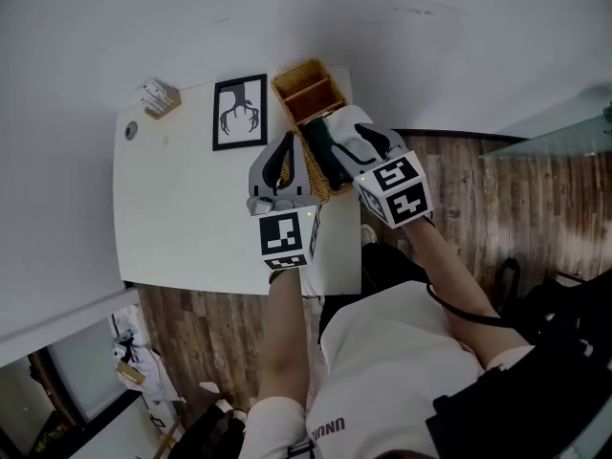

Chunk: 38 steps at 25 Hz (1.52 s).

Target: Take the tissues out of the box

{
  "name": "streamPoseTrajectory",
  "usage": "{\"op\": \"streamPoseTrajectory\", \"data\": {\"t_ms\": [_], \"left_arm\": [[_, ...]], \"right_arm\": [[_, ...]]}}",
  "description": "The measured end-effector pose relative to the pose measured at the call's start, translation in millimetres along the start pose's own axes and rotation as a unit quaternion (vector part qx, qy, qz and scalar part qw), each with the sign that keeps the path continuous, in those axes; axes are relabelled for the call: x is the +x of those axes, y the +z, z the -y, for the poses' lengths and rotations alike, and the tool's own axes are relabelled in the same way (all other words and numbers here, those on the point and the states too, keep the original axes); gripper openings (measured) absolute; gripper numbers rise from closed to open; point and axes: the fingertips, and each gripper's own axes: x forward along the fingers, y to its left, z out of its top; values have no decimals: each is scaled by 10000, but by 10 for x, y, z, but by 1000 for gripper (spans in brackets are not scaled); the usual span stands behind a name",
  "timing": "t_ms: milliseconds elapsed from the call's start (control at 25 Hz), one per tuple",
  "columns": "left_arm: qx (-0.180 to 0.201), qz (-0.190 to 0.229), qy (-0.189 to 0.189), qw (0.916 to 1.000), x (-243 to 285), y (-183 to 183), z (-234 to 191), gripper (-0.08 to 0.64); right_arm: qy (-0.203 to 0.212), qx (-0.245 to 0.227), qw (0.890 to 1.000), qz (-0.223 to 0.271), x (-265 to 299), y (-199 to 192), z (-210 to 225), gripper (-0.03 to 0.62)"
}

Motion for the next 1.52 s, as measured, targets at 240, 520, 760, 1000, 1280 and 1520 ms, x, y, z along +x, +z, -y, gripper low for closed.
{"op": "streamPoseTrajectory", "data": {"t_ms": [240, 520, 760, 1000, 1280, 1520], "left_arm": [[-196, -110, -347, 9991, 169, -181, -70, 11], [-356, -271, -633, 9970, 317, -356, -91, 11], [-386, -382, -825, 9951, 378, -473, -84, 11], [-452, -519, -921, 9934, 437, -600, -77, 11], [-496, -693, -1011, 9912, 484, -742, -50, 11], [-549, -802, -1045, 9898, 527, -828, -31, 11]], "right_arm": [[-286, 128, 9989, -337, 158, -160, 43, 247], [-483, 271, 9968, -571, 259, -292, 76, 256], [-617, 303, 9949, -742, 339, -381, 61, 269], [-762, 255, 9924, -929, 409, -468, 66, 285], [-835, 158, 9891, -1204, 458, -542, 44, 308], [-861, 32, 9860, -1429, 489, -572, 49, 310]]}}
